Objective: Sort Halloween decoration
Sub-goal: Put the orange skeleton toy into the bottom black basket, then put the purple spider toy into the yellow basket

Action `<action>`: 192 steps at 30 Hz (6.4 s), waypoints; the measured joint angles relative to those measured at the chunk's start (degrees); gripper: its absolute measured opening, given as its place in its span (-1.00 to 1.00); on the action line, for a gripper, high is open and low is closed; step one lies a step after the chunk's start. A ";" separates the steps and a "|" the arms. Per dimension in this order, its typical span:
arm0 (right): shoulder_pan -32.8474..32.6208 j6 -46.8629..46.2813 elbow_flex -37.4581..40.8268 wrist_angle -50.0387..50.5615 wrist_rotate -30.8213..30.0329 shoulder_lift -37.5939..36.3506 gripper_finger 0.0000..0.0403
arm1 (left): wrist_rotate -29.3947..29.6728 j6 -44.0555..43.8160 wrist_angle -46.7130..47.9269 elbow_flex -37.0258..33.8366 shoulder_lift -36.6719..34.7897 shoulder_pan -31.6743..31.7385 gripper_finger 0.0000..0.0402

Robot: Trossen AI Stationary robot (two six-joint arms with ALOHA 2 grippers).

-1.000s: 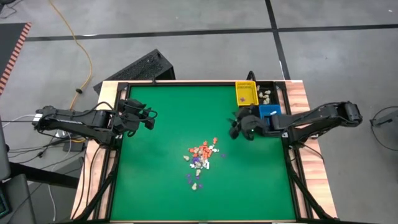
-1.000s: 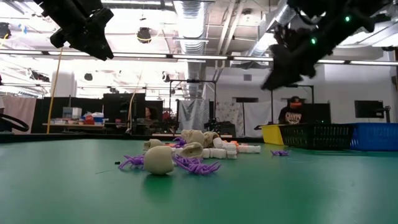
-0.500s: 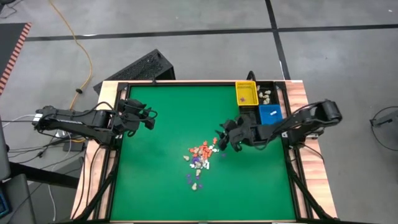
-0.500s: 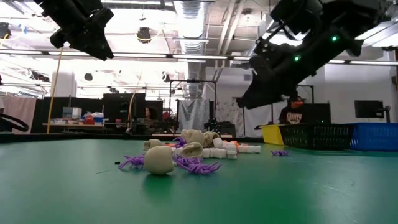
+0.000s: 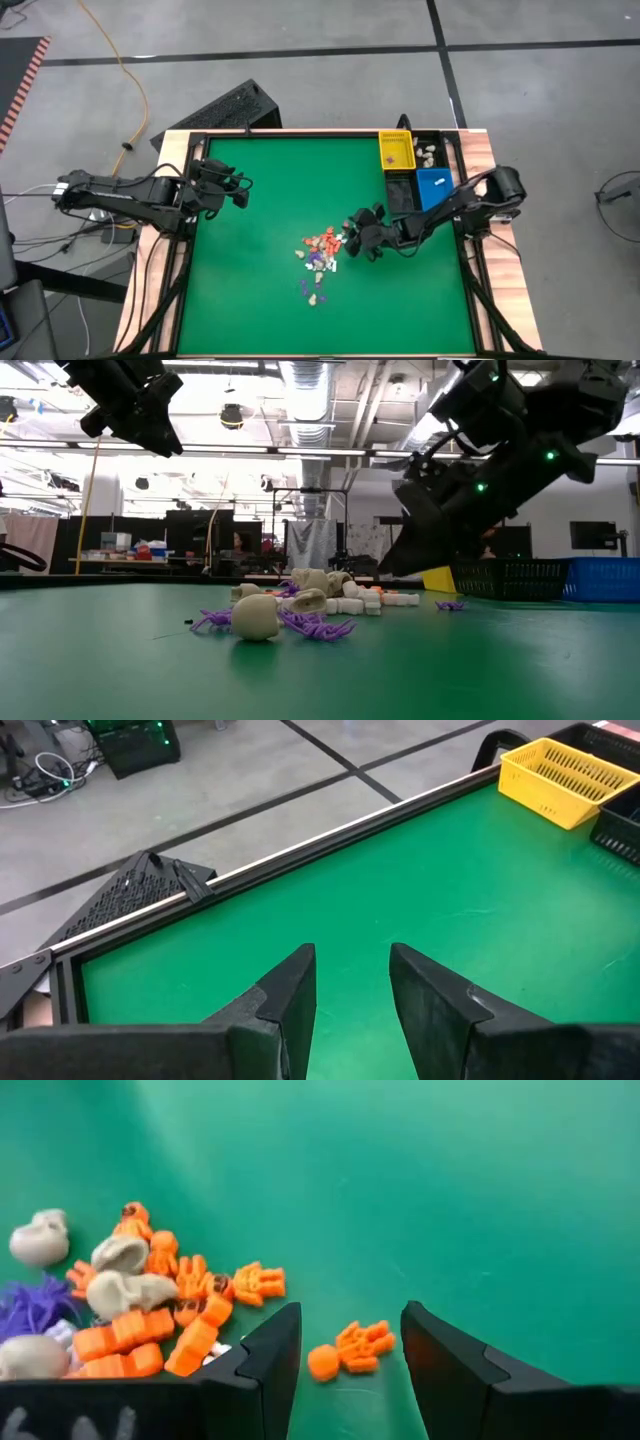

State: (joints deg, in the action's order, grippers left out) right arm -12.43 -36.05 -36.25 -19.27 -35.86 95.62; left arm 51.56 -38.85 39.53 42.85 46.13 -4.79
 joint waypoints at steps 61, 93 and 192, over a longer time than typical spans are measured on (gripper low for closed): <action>8.21 -25.26 -4.50 65.53 -19.26 -21.80 -0.76 | -1.32 0.02 0.60 0.00 0.00 0.00 -0.40; -15.93 3.68 0.44 15.44 -7.30 -16.83 -0.05 | -1.30 -0.42 0.46 0.00 0.00 0.01 -0.40; -10.02 14.10 2.87 6.52 3.37 -5.48 -0.10 | -0.21 -1.36 1.70 0.00 0.04 0.00 -0.40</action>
State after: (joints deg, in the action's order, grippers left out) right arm -22.45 -21.96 -33.38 -12.75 -32.49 90.14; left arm 51.35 -40.21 41.23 42.85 46.17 -4.79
